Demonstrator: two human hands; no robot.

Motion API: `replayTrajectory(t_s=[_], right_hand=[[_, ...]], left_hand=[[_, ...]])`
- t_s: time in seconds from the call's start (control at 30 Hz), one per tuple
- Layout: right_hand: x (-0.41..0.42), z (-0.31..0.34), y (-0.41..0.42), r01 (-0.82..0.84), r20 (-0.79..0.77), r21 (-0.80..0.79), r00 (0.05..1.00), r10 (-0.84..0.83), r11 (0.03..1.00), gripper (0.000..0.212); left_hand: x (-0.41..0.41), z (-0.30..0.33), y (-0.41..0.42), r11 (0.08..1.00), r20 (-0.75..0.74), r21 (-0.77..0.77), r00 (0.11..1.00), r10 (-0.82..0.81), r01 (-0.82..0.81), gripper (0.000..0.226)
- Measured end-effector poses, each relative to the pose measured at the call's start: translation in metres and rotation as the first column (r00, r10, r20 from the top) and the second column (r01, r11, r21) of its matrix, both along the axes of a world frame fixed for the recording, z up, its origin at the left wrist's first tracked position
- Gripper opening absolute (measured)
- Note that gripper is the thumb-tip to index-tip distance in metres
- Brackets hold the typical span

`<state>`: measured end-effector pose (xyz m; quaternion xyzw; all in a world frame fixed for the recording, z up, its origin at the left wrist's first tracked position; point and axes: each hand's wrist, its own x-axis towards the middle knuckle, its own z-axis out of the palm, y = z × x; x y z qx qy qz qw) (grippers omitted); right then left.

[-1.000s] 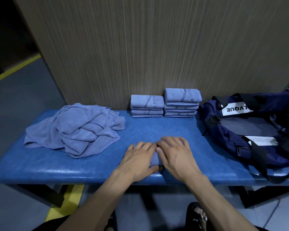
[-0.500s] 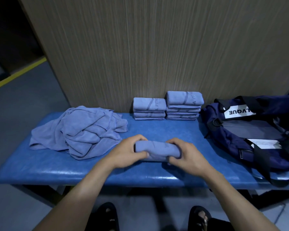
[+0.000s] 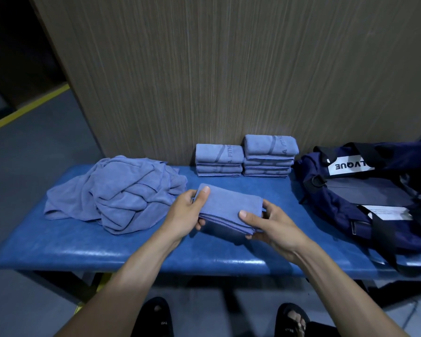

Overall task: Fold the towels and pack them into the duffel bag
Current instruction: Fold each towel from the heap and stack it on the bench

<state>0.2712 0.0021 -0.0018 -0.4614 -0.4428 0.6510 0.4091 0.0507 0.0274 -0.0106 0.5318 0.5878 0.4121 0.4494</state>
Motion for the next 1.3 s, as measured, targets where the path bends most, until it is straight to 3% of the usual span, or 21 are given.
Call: replayTrajectory(t_s=[0.17, 0.3, 0.5, 0.67, 0.73, 0.77, 0.83, 0.9, 0.93, 1.0, 1.07, 1.13, 1.2, 1.3], right_hand=[[0.003, -0.002, 0.0, -0.06, -0.027, -0.021, 0.998, 0.059, 0.998, 0.065], [0.002, -0.002, 0.002, -0.047, -0.043, -0.061, 0.998, 0.045, 0.997, 0.079], [0.0, 0.005, 0.001, -0.029, -0.141, -0.091, 0.99, 0.016, 0.995, 0.07], [-0.003, 0.012, -0.001, -0.032, -0.153, -0.103, 0.988, 0.016, 0.994, 0.063], [-0.005, 0.014, 0.0, -0.016, -0.169, -0.125, 0.986, -0.005, 0.992, 0.056], [-0.005, 0.015, 0.001, 0.002, -0.168, -0.144, 0.985, -0.027, 0.99, 0.049], [-0.005, 0.018, 0.003, 0.041, -0.141, -0.186, 0.988, -0.068, 0.982, 0.035], [-0.006, 0.02, 0.006, 0.058, -0.1, -0.214, 0.992, -0.081, 0.975, 0.027], [-0.007, 0.02, 0.007, 0.057, -0.072, -0.219, 0.995, -0.075, 0.974, 0.024], [-0.013, 0.02, 0.007, 0.054, 0.005, -0.209, 0.999, -0.054, 0.976, 0.02], [-0.022, 0.021, 0.005, 0.046, 0.071, -0.175, 0.997, -0.034, 0.984, 0.017], [-0.03, 0.024, 0.003, 0.042, 0.098, -0.115, 0.995, -0.031, 0.992, 0.026], [-0.032, 0.027, 0.004, 0.063, 0.083, -0.057, 0.995, -0.058, 0.996, 0.035], [-0.031, 0.031, 0.005, 0.099, 0.097, 0.022, 0.99, -0.101, 0.995, 0.042]], left_hand=[[-0.003, 0.005, -0.001, 1.0, -0.041, -0.015, 0.999, -0.024, 0.023, 0.052], [-0.003, 0.007, -0.003, 0.993, 0.024, -0.088, 0.997, -0.074, 0.076, 0.05], [0.002, 0.013, -0.01, 0.994, 0.08, -0.057, 0.993, -0.09, 0.094, 0.044], [0.001, 0.018, -0.01, 0.995, 0.129, -0.089, 0.991, -0.031, 0.043, 0.054], [0.0, 0.015, -0.007, 0.992, 0.012, -0.121, 1.0, -0.027, 0.028, 0.063], [-0.002, 0.011, -0.004, 0.996, -0.12, -0.091, 0.993, -0.016, 0.005, 0.067], [-0.009, 0.004, -0.002, 0.992, -0.46, 0.127, 0.886, 0.05, 0.01, 0.067], [-0.013, 0.01, -0.006, 0.901, -0.588, 0.367, 0.808, 0.03, 0.234, 0.066], [-0.012, 0.013, -0.008, 0.844, -0.626, 0.399, 0.779, -0.036, 0.359, 0.068], [-0.005, 0.011, -0.012, 0.769, -0.719, 0.379, 0.687, -0.104, 0.514, 0.071], [0.006, 0.004, -0.016, 0.768, -0.789, 0.344, 0.61, -0.075, 0.54, 0.069], [0.013, 0.001, -0.015, 0.817, -0.765, 0.322, 0.639, -0.072, 0.478, 0.063], [0.013, 0.003, -0.012, 0.86, -0.66, 0.304, 0.742, -0.119, 0.409, 0.056], [0.009, 0.005, -0.01, 0.924, -0.266, 0.248, 0.938, -0.223, 0.29, 0.035]])
